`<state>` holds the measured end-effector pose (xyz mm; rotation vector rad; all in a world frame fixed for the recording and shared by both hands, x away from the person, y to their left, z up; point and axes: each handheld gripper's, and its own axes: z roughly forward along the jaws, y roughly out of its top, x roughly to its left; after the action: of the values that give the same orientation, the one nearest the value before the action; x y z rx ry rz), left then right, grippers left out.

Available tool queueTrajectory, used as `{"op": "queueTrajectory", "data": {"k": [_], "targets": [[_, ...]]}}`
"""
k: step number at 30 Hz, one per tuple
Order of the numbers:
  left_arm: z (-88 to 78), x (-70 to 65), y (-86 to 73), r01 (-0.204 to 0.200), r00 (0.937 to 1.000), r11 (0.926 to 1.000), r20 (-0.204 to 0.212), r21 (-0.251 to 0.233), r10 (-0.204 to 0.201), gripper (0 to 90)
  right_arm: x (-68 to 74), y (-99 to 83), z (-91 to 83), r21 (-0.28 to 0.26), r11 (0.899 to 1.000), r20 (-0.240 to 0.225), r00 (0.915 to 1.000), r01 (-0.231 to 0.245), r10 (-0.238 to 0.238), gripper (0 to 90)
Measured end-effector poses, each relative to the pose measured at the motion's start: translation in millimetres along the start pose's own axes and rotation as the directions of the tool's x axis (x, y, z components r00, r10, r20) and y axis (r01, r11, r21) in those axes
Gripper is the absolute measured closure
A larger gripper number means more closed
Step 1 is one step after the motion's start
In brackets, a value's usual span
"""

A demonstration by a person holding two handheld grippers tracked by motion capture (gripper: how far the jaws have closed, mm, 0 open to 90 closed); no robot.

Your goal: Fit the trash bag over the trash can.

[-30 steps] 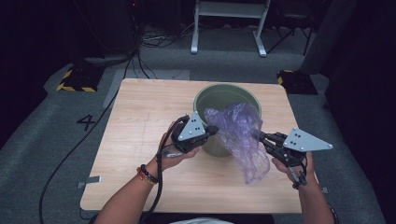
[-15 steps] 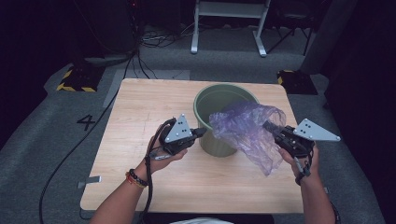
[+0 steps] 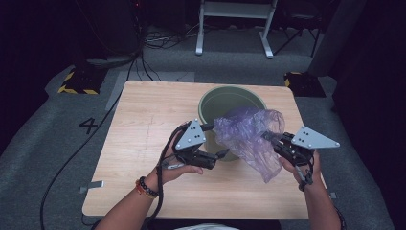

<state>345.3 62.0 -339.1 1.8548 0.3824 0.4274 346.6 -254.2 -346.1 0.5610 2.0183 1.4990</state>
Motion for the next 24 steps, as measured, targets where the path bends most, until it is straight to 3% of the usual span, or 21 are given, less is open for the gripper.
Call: {"op": "queueTrajectory", "data": {"k": [3, 9, 12, 14, 24], "targets": [[9.4, 2.5, 4.2, -0.014, 0.9992, 0.9997, -0.037, 0.018, 0.015, 20.1, 5.5, 0.3, 2.9, 0.006, 1.000, -0.032, 0.9993, 0.020, -0.020, 90.0], [16.0, 19.5, -2.8, -0.004, 0.9995, 0.9980, -0.032, 0.063, 0.006, 70.0, 11.6, 1.5, 3.4, 0.001, 0.999, -0.080, 0.9958, 0.043, -0.043, 90.0], [12.3, 24.1, -5.7, -0.013, 0.9984, 0.9983, -0.055, 0.056, 0.016, 87.8, 10.3, 1.6, 2.5, 0.005, 0.999, -0.073, 0.9966, 0.039, -0.039, 90.0], [8.7, 27.2, -6.6, -0.025, 0.9973, 0.9978, -0.068, 0.062, 0.029, 89.8, 7.7, 1.4, 2.0, 0.006, 0.999, -0.062, 0.9974, 0.036, -0.036, 90.0], [-17.9, 44.6, -11.7, 0.006, 0.9949, 0.9994, -0.100, 0.034, -0.002, 90.0, -14.8, 0.6, -2.4, 0.013, 1.000, 0.049, 0.9986, -0.021, 0.020, 90.0]]}}
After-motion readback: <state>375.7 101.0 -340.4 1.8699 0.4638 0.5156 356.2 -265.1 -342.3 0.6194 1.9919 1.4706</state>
